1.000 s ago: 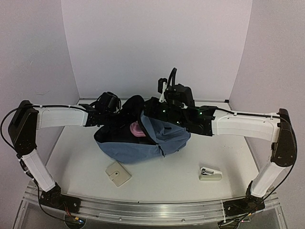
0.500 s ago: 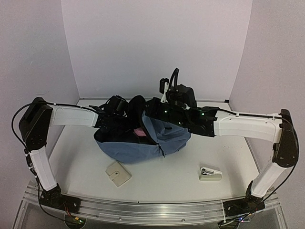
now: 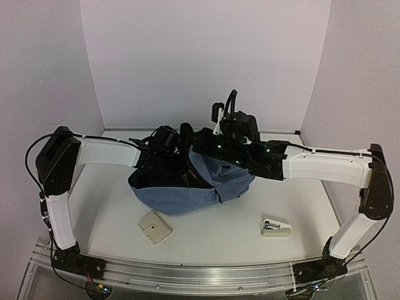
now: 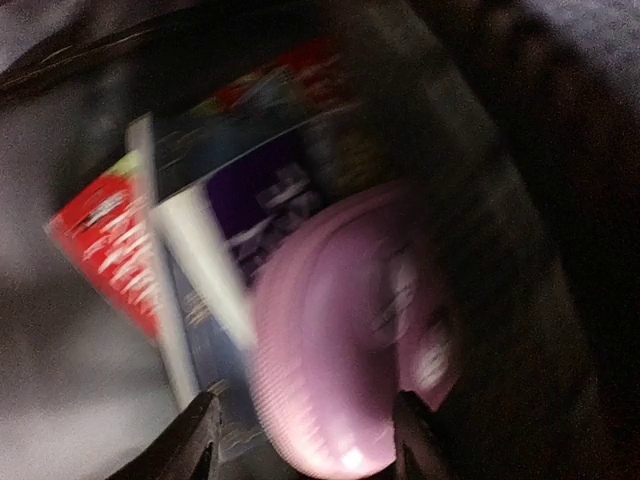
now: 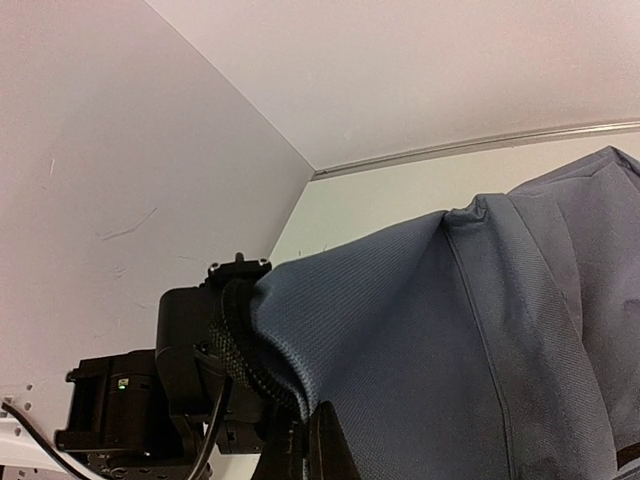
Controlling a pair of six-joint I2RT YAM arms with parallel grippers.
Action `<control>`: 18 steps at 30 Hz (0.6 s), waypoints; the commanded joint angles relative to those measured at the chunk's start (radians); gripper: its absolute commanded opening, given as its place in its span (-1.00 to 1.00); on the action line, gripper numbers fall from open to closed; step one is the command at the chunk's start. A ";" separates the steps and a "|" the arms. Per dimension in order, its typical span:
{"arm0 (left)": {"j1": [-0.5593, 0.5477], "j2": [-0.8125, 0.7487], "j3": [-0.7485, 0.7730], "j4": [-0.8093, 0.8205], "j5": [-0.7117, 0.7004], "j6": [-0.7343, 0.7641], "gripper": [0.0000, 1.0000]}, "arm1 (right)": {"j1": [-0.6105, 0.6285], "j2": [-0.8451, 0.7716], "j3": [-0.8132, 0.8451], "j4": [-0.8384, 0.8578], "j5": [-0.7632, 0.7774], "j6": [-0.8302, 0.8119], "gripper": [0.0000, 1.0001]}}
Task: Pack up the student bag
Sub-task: Unzip the student bag at the center of the board.
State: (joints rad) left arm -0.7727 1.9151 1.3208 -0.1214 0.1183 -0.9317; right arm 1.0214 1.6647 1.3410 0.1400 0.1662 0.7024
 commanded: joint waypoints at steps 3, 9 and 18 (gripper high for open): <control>-0.005 -0.285 -0.189 -0.071 -0.186 0.037 0.38 | 0.007 -0.067 0.000 0.075 0.027 -0.038 -1.00; 0.019 -0.575 -0.369 -0.214 -0.311 0.029 0.65 | 0.010 -0.012 0.017 0.069 -0.029 -0.079 -1.00; 0.221 -0.839 -0.443 -0.441 -0.288 0.067 0.77 | 0.094 0.168 0.138 0.035 -0.048 -0.100 -0.85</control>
State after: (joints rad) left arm -0.6004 1.1791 0.9196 -0.4457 -0.1388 -0.8988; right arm 1.0652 1.7624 1.3948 0.1387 0.1429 0.6244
